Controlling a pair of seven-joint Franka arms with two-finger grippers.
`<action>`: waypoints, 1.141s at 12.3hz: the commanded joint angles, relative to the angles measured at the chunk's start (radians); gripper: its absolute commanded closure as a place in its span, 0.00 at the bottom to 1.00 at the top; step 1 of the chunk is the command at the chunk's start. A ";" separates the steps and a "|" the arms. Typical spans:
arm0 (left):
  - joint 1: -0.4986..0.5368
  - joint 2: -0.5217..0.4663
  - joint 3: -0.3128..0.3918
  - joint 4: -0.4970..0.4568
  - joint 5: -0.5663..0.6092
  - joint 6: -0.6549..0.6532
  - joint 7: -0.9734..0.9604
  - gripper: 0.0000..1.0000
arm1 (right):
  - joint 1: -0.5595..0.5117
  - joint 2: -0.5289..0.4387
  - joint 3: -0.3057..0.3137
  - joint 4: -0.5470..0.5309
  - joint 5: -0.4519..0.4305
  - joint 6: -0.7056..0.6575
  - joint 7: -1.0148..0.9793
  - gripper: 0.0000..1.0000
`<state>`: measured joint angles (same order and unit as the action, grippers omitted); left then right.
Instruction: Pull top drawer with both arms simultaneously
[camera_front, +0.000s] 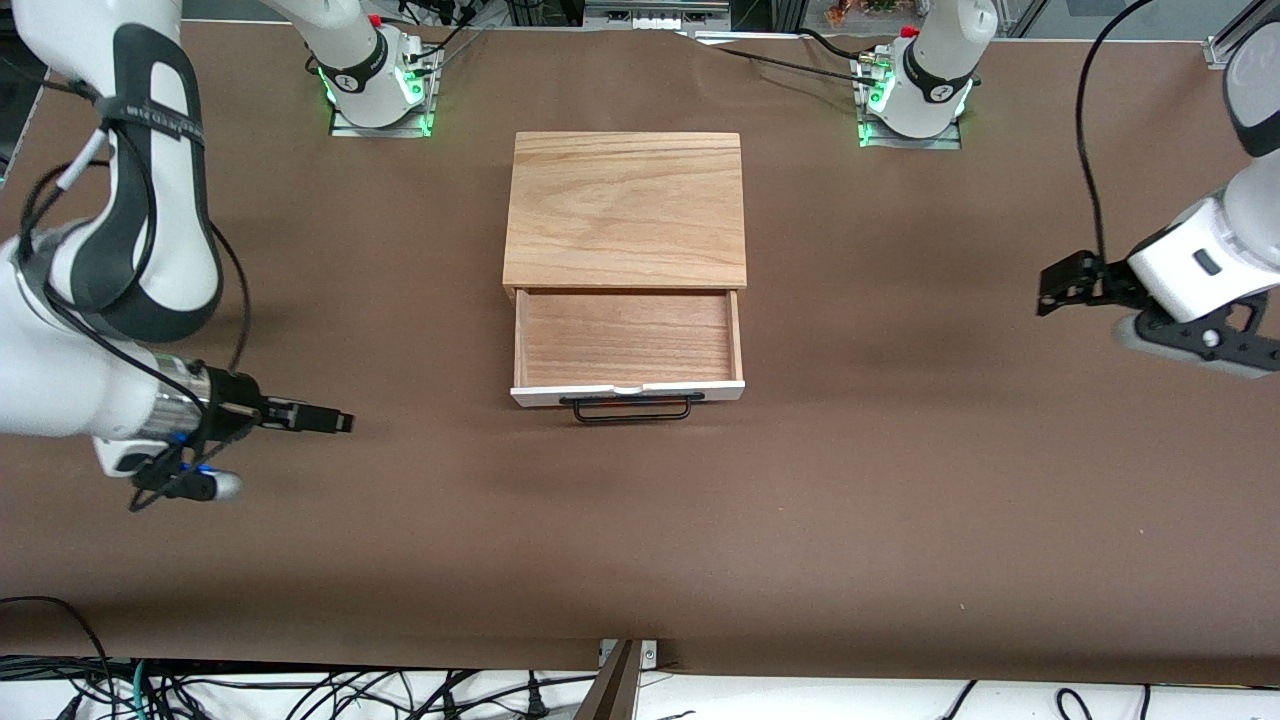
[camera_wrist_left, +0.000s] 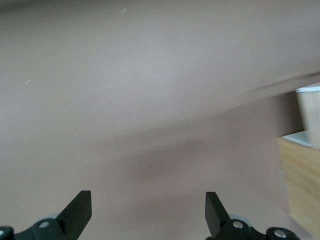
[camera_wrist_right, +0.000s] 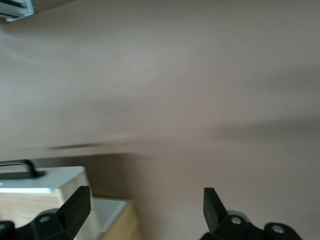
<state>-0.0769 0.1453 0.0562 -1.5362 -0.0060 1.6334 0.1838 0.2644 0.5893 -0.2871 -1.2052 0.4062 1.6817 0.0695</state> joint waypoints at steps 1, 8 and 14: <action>0.051 -0.156 -0.022 -0.182 0.041 0.063 -0.001 0.00 | -0.058 -0.155 0.101 -0.083 -0.300 -0.014 -0.062 0.00; 0.063 -0.165 -0.055 -0.182 0.031 0.049 -0.003 0.00 | -0.223 -0.462 0.189 -0.293 -0.420 -0.002 -0.062 0.00; 0.065 -0.151 -0.049 -0.168 0.031 0.034 -0.003 0.00 | -0.321 -0.571 0.252 -0.409 -0.417 -0.051 -0.122 0.00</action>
<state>-0.0233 -0.0014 0.0115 -1.7033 0.0024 1.6699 0.1819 -0.0228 0.0514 -0.0711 -1.5665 0.0016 1.6382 -0.0335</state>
